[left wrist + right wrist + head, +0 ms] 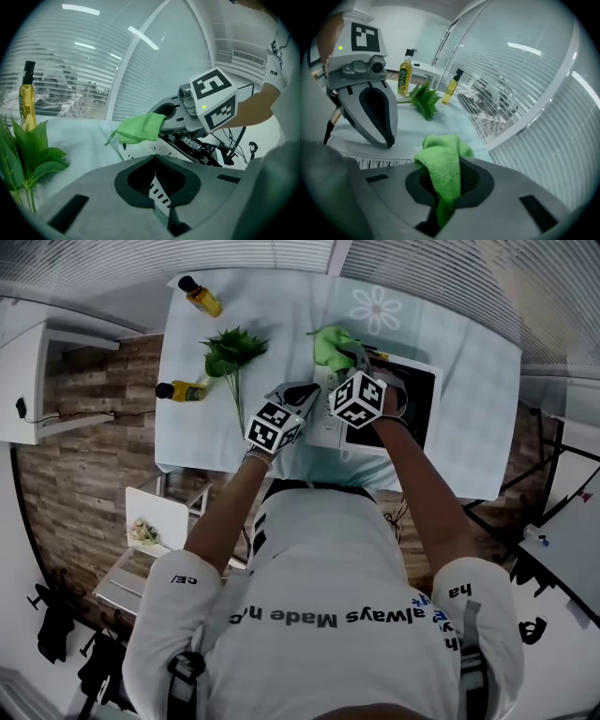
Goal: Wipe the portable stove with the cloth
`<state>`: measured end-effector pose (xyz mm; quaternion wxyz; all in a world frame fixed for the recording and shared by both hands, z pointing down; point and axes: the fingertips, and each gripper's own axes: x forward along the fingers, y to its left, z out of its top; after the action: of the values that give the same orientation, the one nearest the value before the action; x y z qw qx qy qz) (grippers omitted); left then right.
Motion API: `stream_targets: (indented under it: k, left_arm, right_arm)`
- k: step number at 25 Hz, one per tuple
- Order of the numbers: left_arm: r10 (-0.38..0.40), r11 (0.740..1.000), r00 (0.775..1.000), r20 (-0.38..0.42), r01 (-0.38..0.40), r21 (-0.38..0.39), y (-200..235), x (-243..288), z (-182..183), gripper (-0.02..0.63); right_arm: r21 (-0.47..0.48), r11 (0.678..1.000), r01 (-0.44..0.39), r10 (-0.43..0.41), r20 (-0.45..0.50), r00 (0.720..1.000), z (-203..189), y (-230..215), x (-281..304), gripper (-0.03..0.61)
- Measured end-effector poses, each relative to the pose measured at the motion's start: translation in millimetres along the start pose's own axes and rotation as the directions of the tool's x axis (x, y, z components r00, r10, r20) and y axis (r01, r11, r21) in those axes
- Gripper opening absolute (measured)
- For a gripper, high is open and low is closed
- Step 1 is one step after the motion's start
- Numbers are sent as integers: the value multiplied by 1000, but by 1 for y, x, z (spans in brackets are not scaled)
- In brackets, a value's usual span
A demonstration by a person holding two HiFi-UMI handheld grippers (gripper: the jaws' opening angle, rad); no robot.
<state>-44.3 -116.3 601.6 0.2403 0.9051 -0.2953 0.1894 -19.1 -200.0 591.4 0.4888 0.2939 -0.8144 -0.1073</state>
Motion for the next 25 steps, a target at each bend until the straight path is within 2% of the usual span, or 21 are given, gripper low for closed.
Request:
stream_targets:
  k: [14, 25]
  left_arm:
    - [40, 999, 999, -17, -40, -4, 2, -19, -7, 12]
    - [34, 999, 996, -77, -31, 41, -6, -34, -30, 12]
  right_arm:
    - [-8, 991, -131, 131, -2, 991, 1, 80, -40, 23]
    - [-6, 986, -169, 169, -19, 985, 3, 117, -60, 23]
